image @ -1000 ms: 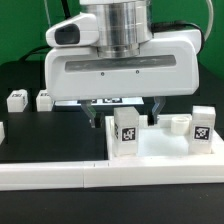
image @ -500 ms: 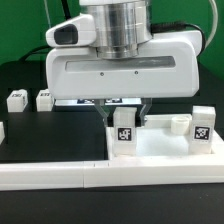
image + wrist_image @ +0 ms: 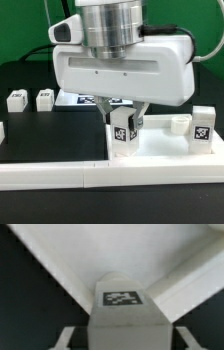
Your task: Assemble square table
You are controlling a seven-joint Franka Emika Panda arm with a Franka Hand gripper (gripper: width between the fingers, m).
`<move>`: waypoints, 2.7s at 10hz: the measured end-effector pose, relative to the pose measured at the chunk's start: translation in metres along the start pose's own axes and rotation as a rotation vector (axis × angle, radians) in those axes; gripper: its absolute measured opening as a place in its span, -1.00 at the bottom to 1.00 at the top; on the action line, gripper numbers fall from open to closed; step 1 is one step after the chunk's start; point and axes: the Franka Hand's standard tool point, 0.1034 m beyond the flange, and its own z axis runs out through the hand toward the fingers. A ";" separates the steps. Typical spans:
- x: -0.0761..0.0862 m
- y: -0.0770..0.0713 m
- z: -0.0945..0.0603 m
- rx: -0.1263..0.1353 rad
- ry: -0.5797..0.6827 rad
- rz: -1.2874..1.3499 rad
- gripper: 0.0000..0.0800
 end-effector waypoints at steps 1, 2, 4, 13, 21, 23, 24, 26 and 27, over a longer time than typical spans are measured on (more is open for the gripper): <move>0.000 0.000 0.000 0.007 -0.011 0.171 -0.27; -0.003 0.000 0.002 0.012 -0.020 0.333 -0.27; -0.006 -0.002 0.003 0.016 -0.026 0.531 -0.27; -0.010 -0.009 0.001 -0.062 -0.037 0.011 0.61; -0.020 -0.005 0.010 -0.088 0.035 -0.761 0.62; -0.020 -0.004 0.010 -0.087 0.036 -0.728 0.28; -0.016 -0.001 0.010 -0.091 0.040 -0.704 0.28; -0.016 0.003 0.010 -0.095 0.038 -0.560 -0.28; -0.016 0.003 0.010 -0.093 0.039 -0.521 -0.28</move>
Offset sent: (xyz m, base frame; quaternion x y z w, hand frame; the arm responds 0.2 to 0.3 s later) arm 0.0085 0.0154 -0.0031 0.0312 0.0024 0.2644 0.9639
